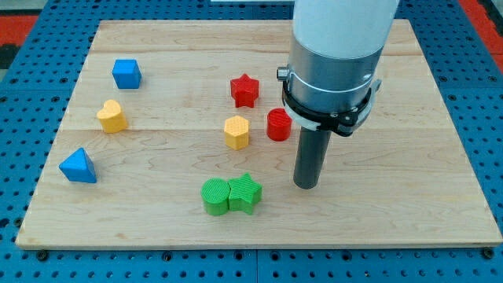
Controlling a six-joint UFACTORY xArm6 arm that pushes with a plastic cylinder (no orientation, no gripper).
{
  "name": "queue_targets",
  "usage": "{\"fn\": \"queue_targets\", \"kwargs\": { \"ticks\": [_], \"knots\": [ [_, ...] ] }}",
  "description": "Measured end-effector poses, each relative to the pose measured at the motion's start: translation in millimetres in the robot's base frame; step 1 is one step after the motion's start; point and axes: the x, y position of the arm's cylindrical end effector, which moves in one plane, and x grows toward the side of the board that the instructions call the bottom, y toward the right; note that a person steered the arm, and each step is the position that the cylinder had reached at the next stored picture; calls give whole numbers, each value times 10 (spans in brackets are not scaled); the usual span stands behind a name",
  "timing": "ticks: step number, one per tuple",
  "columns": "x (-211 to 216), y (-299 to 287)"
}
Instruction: Push the yellow heart left to the red star
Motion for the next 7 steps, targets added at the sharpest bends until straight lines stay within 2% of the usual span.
{"fn": "queue_targets", "kwargs": {
  "ticks": [1, 2, 4, 6, 7],
  "knots": [
    [-12, -32],
    [-38, -455],
    [-519, -1609],
    [-591, -2862],
    [-1309, -2766]
  ]
}}
